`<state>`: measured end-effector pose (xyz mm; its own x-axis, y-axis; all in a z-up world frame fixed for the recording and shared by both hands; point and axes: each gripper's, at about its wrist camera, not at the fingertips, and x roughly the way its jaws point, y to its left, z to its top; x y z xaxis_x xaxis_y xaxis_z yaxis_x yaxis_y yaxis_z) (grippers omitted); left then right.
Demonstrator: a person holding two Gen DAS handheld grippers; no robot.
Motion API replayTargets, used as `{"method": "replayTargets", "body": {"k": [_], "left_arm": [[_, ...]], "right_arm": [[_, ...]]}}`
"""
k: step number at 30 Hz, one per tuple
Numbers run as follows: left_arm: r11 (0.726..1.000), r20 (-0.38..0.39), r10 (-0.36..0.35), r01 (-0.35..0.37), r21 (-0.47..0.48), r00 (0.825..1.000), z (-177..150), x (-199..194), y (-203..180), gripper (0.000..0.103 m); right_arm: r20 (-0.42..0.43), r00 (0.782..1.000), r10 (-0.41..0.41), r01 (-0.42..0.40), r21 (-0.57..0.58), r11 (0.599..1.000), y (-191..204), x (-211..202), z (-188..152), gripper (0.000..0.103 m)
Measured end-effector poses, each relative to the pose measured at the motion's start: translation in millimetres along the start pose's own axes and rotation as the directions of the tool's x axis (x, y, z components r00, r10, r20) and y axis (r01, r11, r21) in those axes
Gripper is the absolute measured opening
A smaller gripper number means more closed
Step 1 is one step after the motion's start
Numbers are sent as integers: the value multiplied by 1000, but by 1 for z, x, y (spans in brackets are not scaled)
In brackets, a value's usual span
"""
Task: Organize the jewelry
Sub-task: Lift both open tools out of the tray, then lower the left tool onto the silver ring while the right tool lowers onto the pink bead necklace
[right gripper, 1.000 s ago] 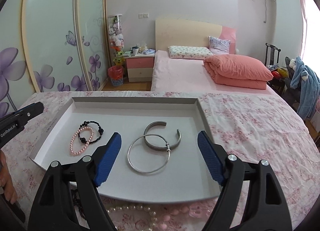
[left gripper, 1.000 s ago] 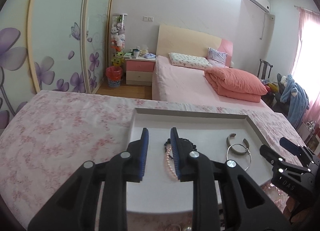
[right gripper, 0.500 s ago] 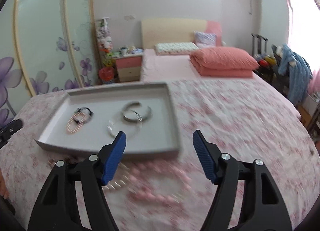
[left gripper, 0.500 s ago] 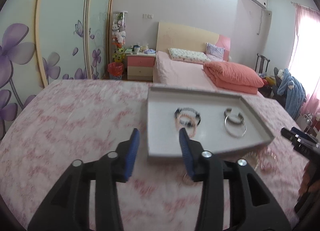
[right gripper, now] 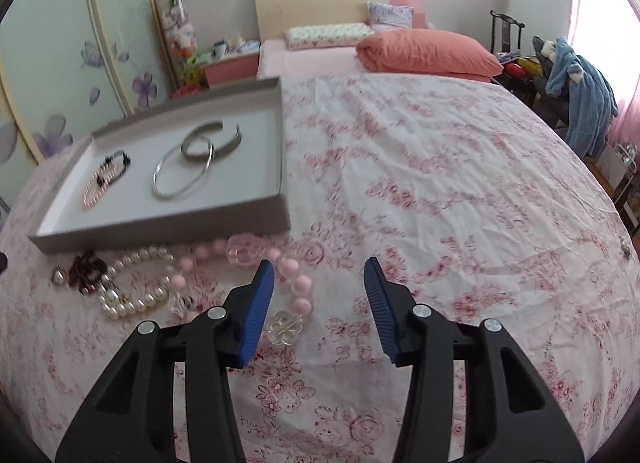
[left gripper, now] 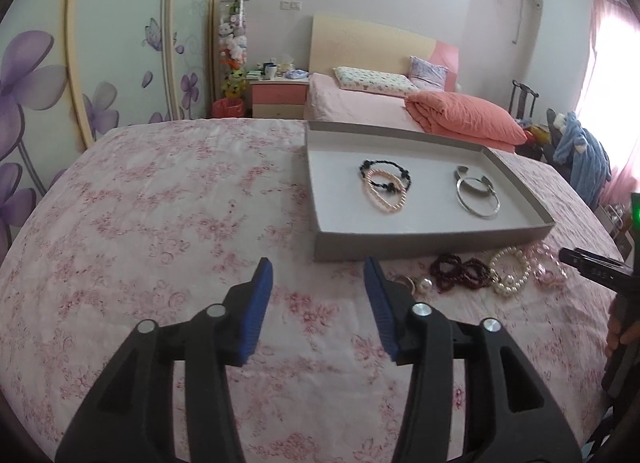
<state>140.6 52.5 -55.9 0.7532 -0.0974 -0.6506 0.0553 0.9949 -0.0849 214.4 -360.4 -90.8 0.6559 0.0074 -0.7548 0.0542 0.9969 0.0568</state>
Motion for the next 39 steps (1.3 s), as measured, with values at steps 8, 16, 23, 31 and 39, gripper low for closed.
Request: {"method": "replayTargets", "body": {"k": [8, 16, 23, 31, 39], "left_arm": [[998, -28, -29, 30, 50, 999, -4, 6, -12, 50], [988, -69, -65, 74, 138, 995, -12, 13, -32, 50], [972, -135, -73, 101, 211, 988, -17, 35, -58, 48], [972, -195, -45, 88, 216, 980, -9, 64, -70, 30], [973, -193, -33, 76, 217, 981, -5, 72, -73, 22]], "right_arm": [[-30, 1000, -9, 7, -43, 999, 8, 9, 1, 32], [-19, 1000, 1, -2, -69, 998, 10, 0, -8, 15], [-20, 1000, 6, -7, -61, 998, 7, 0, -7, 15], [-21, 1000, 11, -12, -57, 998, 6, 0, -7, 15], [-21, 1000, 11, -13, -66, 998, 7, 0, -6, 15]]}}
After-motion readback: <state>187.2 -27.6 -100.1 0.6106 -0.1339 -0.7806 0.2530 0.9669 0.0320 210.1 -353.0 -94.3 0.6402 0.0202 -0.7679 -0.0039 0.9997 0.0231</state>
